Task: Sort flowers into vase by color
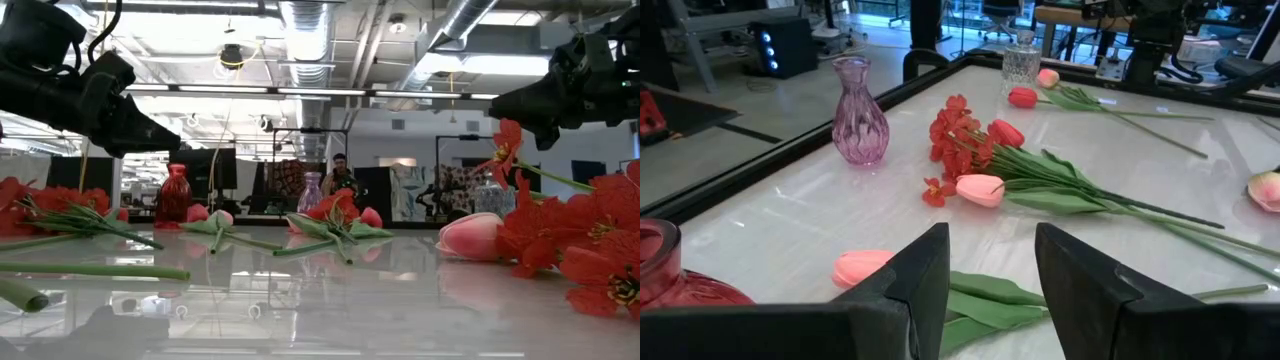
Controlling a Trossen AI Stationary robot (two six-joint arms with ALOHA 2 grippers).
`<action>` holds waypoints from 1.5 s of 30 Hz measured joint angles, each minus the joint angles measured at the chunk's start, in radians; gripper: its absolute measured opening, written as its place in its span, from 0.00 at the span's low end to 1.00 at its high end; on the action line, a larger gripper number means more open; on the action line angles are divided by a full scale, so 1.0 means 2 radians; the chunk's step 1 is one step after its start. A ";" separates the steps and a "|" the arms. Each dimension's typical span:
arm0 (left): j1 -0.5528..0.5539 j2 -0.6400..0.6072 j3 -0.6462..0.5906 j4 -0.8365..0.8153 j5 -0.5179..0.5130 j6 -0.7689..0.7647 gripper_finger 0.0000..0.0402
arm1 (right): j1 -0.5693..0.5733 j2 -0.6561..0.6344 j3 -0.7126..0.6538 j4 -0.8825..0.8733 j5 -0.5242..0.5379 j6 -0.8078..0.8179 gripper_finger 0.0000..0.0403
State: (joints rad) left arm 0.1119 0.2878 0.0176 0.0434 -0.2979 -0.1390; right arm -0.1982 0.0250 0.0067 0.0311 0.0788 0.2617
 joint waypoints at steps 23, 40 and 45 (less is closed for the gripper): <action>0.000 0.000 0.000 0.003 0.081 -0.305 0.34 | -0.014 0.000 0.011 0.069 0.028 0.038 0.33; -0.001 0.090 0.177 -0.133 0.051 -0.157 0.34 | -0.016 0.110 0.114 0.053 0.001 0.035 0.33; -0.016 0.161 0.245 -0.185 0.047 -0.130 0.34 | -0.015 0.227 0.184 0.027 -0.002 0.033 0.33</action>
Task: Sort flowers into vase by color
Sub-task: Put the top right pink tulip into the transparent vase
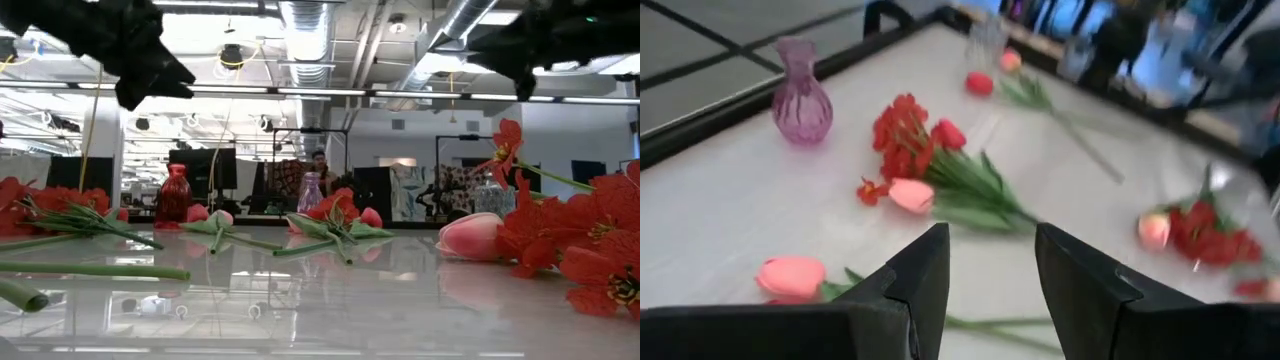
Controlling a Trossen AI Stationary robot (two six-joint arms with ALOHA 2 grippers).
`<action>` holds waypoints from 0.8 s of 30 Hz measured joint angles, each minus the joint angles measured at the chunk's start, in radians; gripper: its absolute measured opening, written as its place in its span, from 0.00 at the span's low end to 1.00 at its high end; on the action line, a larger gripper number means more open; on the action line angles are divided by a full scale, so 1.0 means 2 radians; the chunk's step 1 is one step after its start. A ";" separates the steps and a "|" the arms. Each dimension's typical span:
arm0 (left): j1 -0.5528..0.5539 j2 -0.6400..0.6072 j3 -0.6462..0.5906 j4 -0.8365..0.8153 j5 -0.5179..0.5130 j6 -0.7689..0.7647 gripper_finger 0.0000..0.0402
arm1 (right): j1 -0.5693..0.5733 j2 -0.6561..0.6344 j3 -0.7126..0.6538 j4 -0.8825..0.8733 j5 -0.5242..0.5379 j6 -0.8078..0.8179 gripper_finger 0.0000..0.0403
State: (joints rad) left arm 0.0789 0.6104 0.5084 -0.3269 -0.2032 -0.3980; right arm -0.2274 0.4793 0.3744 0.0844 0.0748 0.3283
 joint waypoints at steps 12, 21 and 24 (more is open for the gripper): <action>-0.118 0.103 0.057 -0.046 -0.060 0.013 0.34 | 0.070 0.247 0.242 -0.153 0.000 -0.023 0.33; -0.172 0.104 0.057 -0.039 -0.076 0.026 0.34 | 0.137 0.394 0.343 -0.156 -0.001 -0.047 0.33; -0.175 0.111 0.055 -0.003 -0.076 0.055 0.34 | 0.160 0.436 0.363 -0.151 -0.001 -0.075 0.33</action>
State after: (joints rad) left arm -0.2707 0.8325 0.6175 -0.3320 -0.3557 -0.2875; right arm 0.0924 1.3503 1.0998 -0.2174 0.0728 0.1787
